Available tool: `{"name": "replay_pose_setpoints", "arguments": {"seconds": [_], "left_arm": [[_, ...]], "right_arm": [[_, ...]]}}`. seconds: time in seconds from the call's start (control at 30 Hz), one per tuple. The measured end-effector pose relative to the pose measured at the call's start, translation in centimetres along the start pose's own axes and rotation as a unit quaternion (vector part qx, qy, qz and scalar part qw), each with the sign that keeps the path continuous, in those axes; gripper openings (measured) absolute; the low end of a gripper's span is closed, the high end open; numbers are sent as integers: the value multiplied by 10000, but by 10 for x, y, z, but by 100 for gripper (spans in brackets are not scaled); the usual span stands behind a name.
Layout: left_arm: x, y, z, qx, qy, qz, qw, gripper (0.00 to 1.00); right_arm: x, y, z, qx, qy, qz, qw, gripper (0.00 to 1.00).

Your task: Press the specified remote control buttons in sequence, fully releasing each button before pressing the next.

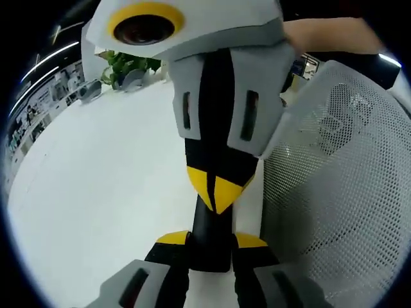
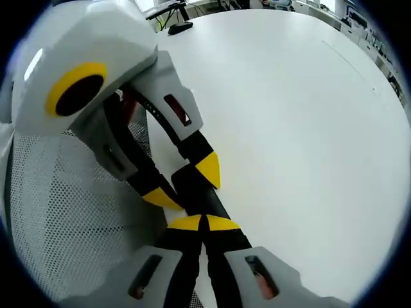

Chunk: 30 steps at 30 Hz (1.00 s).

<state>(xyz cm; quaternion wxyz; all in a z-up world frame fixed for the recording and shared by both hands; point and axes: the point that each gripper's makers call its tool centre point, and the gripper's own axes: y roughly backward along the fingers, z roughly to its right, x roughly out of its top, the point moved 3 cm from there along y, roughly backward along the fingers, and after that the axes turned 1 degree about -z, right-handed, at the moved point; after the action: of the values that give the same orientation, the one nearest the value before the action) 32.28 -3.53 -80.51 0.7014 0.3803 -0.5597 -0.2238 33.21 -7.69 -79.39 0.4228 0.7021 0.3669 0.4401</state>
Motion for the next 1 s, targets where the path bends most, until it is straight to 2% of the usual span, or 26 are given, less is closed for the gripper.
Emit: {"name": "replay_pose_setpoints", "arguments": {"seconds": [0.1, 0.4, 0.47, 0.73, 0.87, 1.0], "left_arm": [[0, 0, 0, 25, 1, 26, 10000, 25], [0, 0, 0, 68, -30, 41, 10000, 25], [0, 0, 0, 68, -57, 33, 10000, 25], [-1, 0, 0, 54, -55, 70, 9999, 25], [0, 0, 0, 42, -44, 78, 10000, 25], [-1, 0, 0, 43, -56, 90, 9999, 25]], "right_arm": [[-1, 0, 2, 8, -90, 142, 9999, 0], [2, -1, 1, -47, -376, 175, 9991, 0], [2, -1, 2, -95, -602, 149, 9980, 0], [4, -4, 0, -417, -548, -82, 9976, 0], [3, -3, 4, -150, -925, -49, 9956, 0], [4, -4, 2, -157, -703, -142, 9973, 0]]}}
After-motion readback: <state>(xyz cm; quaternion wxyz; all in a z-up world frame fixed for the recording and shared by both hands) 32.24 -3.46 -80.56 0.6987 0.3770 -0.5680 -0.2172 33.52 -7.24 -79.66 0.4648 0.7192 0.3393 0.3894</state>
